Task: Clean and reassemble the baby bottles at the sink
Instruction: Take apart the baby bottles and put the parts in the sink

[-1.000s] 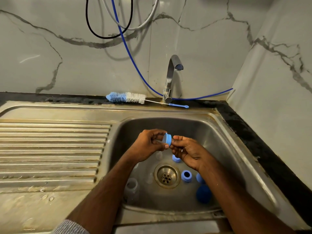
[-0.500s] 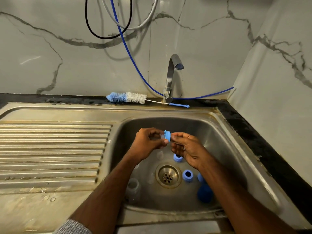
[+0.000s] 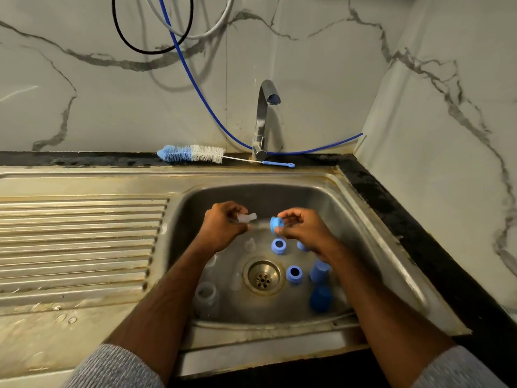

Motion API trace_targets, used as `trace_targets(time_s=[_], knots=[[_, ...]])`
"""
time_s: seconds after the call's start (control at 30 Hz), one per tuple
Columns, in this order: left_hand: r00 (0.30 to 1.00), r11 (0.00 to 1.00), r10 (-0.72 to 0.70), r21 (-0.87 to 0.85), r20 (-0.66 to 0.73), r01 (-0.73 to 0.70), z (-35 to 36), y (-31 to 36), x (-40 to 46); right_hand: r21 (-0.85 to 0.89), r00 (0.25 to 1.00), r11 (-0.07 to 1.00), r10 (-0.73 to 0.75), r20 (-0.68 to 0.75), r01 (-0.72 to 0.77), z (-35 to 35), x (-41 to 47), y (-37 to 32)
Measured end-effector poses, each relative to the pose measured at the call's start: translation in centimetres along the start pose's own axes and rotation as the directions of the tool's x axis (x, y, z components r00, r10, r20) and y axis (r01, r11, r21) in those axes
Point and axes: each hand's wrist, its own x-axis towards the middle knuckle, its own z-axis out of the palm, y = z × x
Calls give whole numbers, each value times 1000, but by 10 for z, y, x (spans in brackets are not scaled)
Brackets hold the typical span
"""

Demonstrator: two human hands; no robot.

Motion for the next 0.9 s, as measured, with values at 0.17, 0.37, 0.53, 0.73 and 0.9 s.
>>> trace_targets(time_s=[0.17,0.37,0.53,0.73,0.9], knots=[[994,995,26,91,101,-36,7,2,-3,-700,937,689,90,337,185,0,-12,26],[989,990,47,125,139,-65,10,0,-5,-876,831,434,394,393,209,15,-13,36],[992,995,59,74,113,-68,8,0,-4,-902,814,353,428,392,249,20,-12,40],[985,996,53,63,165,-64,10,0,-4,-885,799,374,423,428,276,27,-8,45],[986,998,26,55,167,-35,10,-3,-4,-708,939,671,51,341,220,14,-7,34]])
